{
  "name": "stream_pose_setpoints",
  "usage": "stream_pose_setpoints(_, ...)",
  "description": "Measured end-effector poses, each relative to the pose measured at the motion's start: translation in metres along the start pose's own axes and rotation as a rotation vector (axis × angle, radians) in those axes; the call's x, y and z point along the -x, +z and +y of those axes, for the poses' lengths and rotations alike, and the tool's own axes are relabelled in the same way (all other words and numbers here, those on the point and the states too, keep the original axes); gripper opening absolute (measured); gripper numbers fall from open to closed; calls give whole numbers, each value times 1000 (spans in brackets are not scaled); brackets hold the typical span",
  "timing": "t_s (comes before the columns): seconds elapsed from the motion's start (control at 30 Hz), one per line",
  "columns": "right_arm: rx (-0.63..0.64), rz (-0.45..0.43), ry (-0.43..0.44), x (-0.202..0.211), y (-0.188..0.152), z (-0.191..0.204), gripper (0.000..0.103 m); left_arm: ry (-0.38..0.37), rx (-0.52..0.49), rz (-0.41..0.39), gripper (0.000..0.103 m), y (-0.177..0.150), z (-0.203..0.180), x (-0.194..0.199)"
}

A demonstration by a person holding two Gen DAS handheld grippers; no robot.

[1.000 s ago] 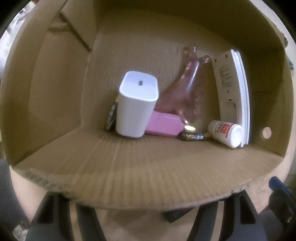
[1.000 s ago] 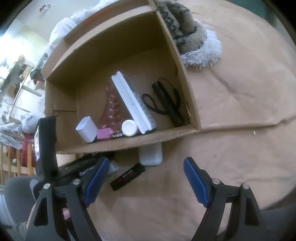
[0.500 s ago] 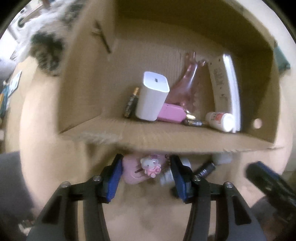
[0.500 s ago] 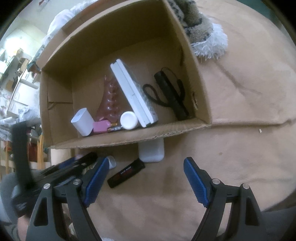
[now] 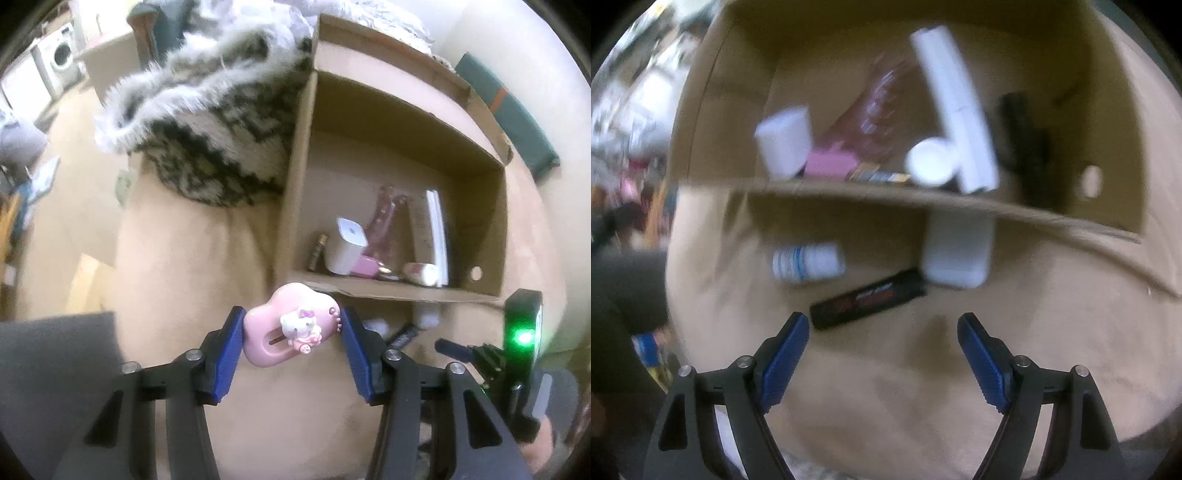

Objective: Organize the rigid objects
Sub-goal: 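Grasp the pink Hello Kitty clip with the left tool while the right tool grasps the black lighter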

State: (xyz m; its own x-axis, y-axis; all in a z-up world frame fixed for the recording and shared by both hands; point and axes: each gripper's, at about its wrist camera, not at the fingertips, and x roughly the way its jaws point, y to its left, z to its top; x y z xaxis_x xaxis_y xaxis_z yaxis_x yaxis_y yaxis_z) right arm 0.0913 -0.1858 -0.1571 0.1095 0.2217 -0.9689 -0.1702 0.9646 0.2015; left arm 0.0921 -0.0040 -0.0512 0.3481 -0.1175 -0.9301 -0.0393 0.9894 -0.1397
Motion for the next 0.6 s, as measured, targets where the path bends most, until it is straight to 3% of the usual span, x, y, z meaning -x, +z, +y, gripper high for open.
stream_pose_setpoints(0.1,91,54,-76,-20,-4,14,87,42,-31,-28,48,-3,1,-1)
stream_pose_setpoints(0.23,151,71,-131,-34,-4,21,89,-3,11,4,48,-7,2,-13)
stream_pose_setpoints(0.47,166,11,-111,-37,9,31,93,-29,51,13,48,-7,7,-13)
stream_pose_setpoints(0.6,76,2,-39,-37,14,26,103,-33,62,19,48,-8,10,-13)
